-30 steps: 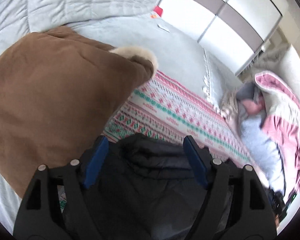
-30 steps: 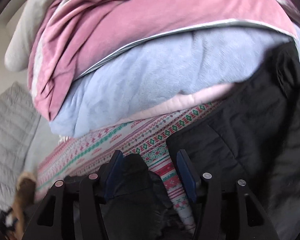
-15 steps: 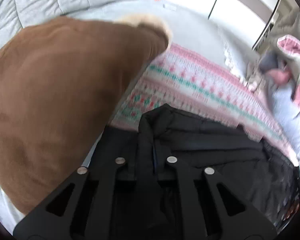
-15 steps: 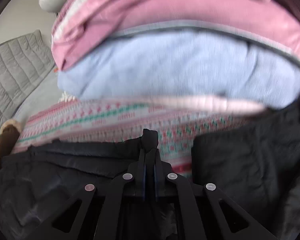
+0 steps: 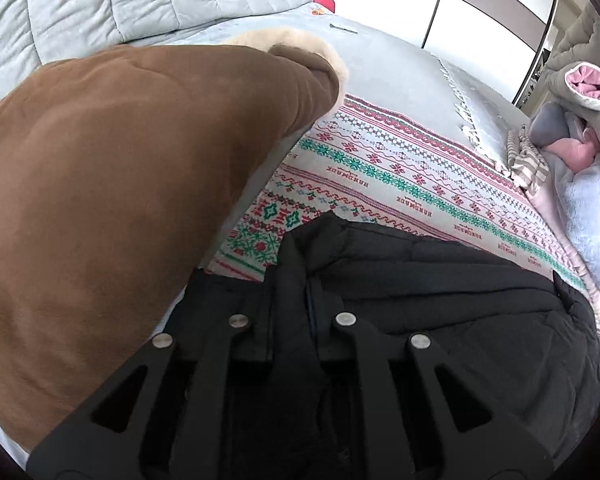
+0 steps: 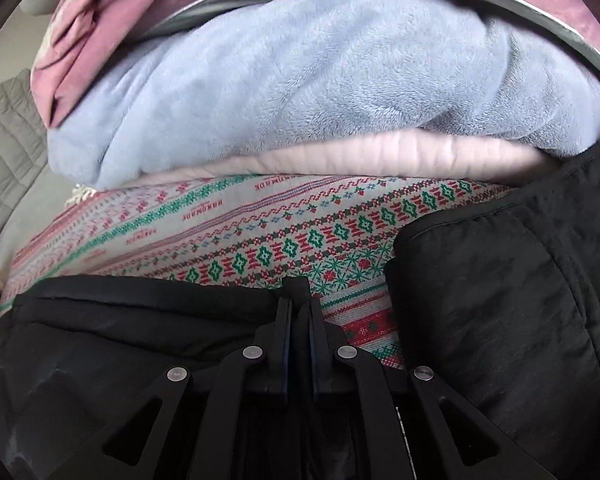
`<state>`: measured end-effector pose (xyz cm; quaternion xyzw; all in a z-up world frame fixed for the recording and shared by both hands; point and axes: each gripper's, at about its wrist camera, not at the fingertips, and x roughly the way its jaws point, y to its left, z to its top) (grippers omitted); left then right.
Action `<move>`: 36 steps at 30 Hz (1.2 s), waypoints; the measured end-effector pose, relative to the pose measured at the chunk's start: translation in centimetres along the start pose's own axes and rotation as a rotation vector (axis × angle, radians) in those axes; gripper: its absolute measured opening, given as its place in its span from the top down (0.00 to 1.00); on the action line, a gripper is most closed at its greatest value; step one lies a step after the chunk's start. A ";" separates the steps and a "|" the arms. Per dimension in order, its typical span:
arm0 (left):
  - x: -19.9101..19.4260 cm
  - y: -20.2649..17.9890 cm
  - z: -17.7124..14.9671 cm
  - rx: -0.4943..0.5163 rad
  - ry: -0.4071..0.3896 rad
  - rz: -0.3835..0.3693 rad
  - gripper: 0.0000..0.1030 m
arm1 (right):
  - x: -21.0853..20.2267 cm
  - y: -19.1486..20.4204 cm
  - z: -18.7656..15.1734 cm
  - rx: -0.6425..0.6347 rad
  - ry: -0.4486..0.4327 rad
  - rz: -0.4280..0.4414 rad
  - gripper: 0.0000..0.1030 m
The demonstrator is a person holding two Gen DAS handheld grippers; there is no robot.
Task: Fold large clothes
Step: 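Open both grippers to release the jacket onto the blanket, then press the folded jacket flat with both open grippers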
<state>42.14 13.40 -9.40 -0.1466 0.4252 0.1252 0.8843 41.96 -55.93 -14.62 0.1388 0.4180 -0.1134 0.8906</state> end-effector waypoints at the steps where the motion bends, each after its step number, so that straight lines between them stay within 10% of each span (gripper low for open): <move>1: -0.1 0.0 0.0 0.000 0.002 0.000 0.85 | 0.0 0.1 0.1 -0.001 0.005 -0.001 0.89; 8: -5.9 1.8 1.2 -0.054 -0.063 -0.093 0.41 | -5.2 -0.2 1.3 0.040 -0.008 0.069 0.28; 13: -12.7 1.5 0.8 -0.054 -0.123 -0.169 0.35 | -12.2 0.6 0.9 -0.002 -0.053 0.084 0.25; 20: -17.1 -6.9 -8.5 0.267 -0.058 -0.236 0.33 | -17.6 1.4 -4.1 -0.013 0.041 0.150 0.22; 25: -14.9 -10.5 -13.2 0.327 0.040 -0.257 0.33 | -16.7 2.9 -8.7 0.022 0.149 0.257 0.22; 36: -10.7 -11.4 -15.3 0.378 0.087 -0.158 0.33 | -10.5 5.0 -11.6 -0.095 0.242 0.185 0.12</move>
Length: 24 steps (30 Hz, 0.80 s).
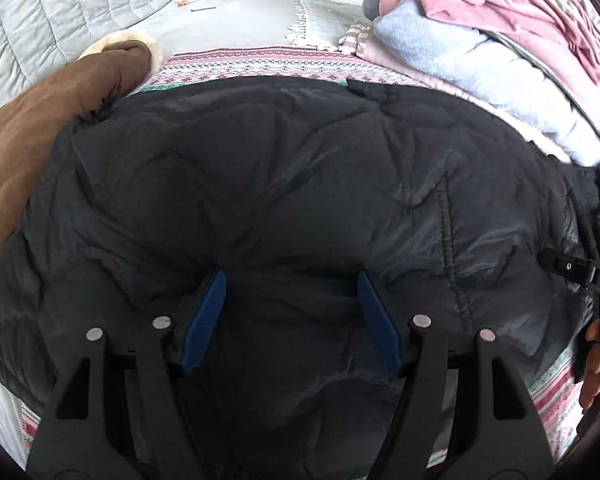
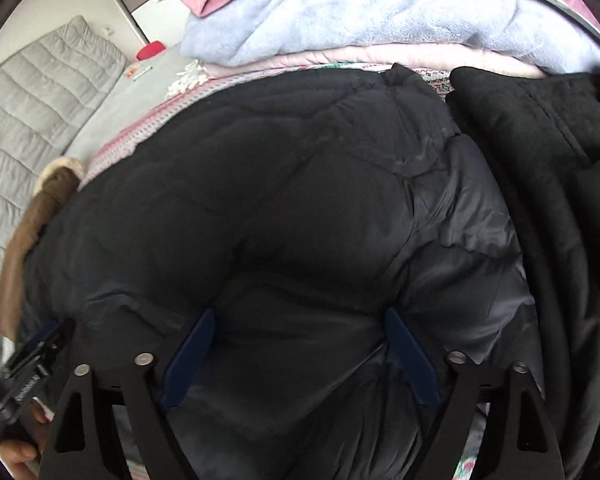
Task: Fold large clothes
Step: 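Press the folded jacket flat with both open grippers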
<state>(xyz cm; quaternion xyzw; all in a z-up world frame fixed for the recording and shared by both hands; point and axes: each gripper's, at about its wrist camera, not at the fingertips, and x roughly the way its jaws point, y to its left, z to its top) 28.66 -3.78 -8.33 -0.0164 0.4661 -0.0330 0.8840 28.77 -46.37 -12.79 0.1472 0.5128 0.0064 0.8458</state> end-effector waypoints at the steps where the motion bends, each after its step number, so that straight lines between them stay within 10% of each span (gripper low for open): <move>1: 0.1 -0.2 -0.2 0.008 -0.003 0.011 0.33 | 0.4 0.3 -0.1 -0.014 0.000 -0.015 0.11; 14: -3.8 -3.0 0.9 0.080 -0.075 -0.101 0.33 | 1.1 1.0 0.1 -0.025 0.007 -0.038 0.06; 24: 2.0 -6.1 -0.1 0.167 0.005 0.011 0.31 | 0.0 -0.5 -0.2 0.005 0.021 -0.005 0.06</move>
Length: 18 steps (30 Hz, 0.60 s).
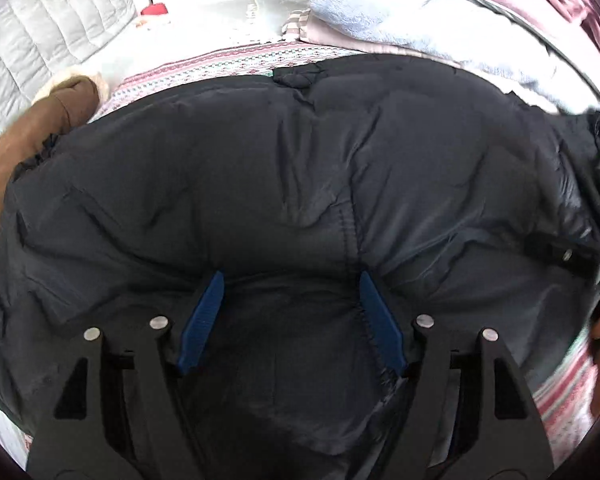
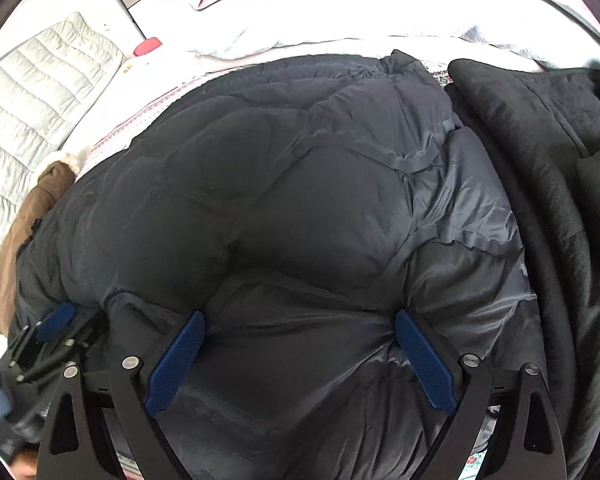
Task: Fold large clothes
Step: 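Press the folded jacket flat with both open grippers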
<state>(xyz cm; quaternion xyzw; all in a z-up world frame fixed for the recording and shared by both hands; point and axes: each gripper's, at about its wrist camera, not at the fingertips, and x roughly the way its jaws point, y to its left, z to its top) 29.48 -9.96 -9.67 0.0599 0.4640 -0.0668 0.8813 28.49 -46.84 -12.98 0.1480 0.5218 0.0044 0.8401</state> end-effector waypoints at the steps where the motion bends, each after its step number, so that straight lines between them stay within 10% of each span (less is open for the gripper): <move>1: 0.1 -0.3 -0.1 0.013 0.002 0.010 0.30 | -0.2 -0.2 0.0 -0.001 0.004 -0.003 0.06; 18: 1.9 1.2 7.3 -0.082 0.089 0.039 0.30 | -1.6 -1.5 0.9 0.150 0.018 0.063 0.05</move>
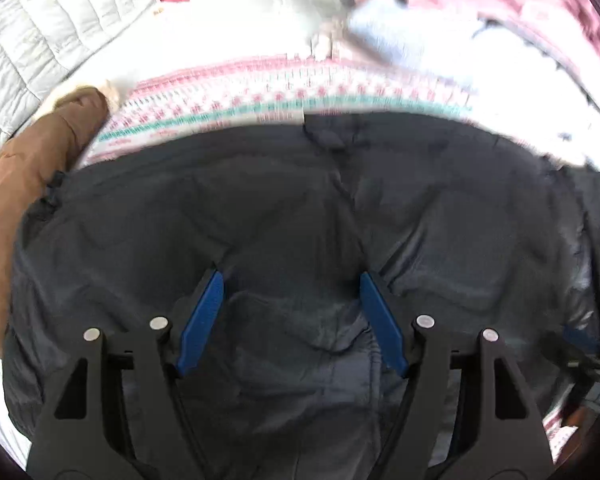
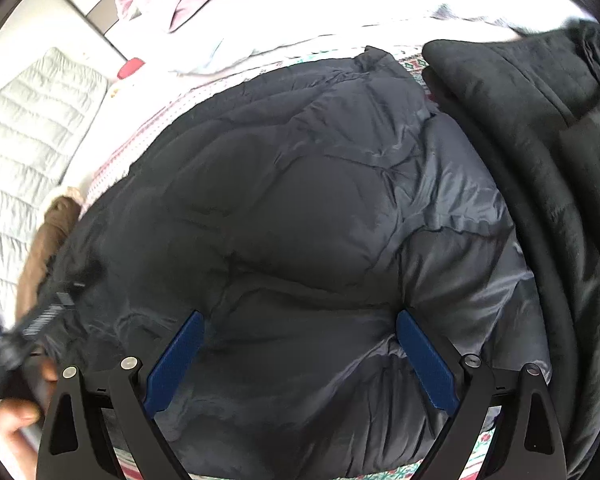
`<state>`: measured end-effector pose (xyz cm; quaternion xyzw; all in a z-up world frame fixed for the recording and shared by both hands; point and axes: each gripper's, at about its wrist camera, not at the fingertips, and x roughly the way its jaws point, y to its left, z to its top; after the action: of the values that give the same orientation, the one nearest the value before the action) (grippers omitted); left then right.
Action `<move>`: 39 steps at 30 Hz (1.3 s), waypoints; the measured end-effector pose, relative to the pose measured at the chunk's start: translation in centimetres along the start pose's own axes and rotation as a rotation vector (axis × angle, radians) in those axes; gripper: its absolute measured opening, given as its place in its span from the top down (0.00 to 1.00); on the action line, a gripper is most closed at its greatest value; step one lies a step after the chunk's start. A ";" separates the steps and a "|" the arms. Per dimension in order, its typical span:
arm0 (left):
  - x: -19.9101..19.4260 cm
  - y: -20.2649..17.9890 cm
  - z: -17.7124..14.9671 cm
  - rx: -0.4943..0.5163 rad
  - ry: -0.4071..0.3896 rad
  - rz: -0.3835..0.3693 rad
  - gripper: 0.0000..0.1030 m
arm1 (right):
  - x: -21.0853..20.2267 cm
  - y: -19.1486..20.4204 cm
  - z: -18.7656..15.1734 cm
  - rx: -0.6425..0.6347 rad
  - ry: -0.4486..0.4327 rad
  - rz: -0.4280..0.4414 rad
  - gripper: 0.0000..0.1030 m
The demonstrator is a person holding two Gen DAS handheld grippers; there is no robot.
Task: Fold large clothes
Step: 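Press the folded jacket flat with both open grippers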
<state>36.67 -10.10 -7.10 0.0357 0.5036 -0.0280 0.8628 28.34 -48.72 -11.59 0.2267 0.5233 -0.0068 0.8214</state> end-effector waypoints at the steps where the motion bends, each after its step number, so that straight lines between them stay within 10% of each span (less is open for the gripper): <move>1: 0.6 -0.1 -0.2 0.008 0.011 0.010 0.29 | -0.1 -0.1 0.0 0.006 -0.001 0.007 0.05; 28: 7.0 -0.1 4.8 -0.110 0.102 0.056 0.26 | 1.0 1.5 0.4 0.008 0.021 0.015 0.05; 34: 2.3 2.6 3.3 -0.177 0.075 -0.090 0.27 | 1.7 1.2 0.1 0.020 0.029 0.020 0.05; 39: -3.7 1.6 -3.0 -0.040 0.005 -0.107 0.27 | 2.1 1.8 0.0 0.011 0.028 0.002 0.05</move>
<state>32.36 -8.18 -5.27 -0.0084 0.5074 -0.0639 0.8593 29.71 -46.64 -12.76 0.2318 0.5344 -0.0056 0.8128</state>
